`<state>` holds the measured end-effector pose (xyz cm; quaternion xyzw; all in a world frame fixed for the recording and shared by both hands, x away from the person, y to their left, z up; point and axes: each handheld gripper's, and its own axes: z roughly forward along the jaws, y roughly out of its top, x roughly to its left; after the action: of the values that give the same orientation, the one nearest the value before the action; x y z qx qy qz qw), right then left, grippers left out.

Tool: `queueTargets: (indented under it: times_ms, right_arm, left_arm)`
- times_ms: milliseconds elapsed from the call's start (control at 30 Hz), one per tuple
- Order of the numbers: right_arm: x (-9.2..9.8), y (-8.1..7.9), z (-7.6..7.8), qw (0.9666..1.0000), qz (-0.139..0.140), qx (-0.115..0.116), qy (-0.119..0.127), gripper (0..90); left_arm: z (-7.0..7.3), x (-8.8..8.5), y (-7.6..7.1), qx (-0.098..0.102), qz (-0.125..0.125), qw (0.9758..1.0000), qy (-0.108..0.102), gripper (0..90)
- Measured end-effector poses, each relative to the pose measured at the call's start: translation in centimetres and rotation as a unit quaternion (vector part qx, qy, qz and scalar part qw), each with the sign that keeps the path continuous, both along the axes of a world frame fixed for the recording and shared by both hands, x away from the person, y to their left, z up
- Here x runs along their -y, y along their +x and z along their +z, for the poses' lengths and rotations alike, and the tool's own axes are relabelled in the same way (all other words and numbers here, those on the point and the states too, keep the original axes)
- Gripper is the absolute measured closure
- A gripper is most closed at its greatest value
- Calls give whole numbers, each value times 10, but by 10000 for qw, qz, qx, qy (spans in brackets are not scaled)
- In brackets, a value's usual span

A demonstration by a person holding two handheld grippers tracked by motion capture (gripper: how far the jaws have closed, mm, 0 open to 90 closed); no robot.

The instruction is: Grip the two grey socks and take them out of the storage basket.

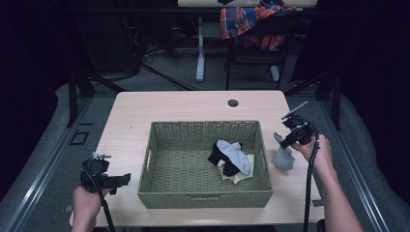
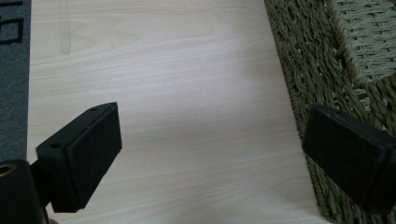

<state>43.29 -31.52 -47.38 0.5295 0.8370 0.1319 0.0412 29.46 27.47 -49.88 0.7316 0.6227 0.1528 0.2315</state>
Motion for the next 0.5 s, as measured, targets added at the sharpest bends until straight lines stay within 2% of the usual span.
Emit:
queueTargets:
  times_ms: [200, 300, 333, 433, 467, 500]
  right_arm:
    - [2, 4, -14, 9998, 0, -156, -88, 855]
    - [3, 5, -17, 9999, -99, -96, 3, 835]
    - [4, 5, -16, 9999, -84, -135, -60, 783]
    - [5, 5, -14, 9999, -19, -157, -29, 743]
    - [5, 3, -11, 9999, -85, -79, 6, 644]
    - [5, 3, -9, 9999, -77, -104, 46, 614]
  left_arm:
    - [0, 1, 1, -15, -2, 10000, 6, 49]
    - [0, 1, 0, -9, -6, 10000, 3, 49]
    - [0, 1, 0, -16, -14, 10000, -3, 49]
    - [0, 1, 0, -9, -13, 10000, 0, 49]
    - [0, 1, 0, -1, -14, 10000, -1, 49]
    - [0, 1, 0, 0, -15, 10000, -3, 49]
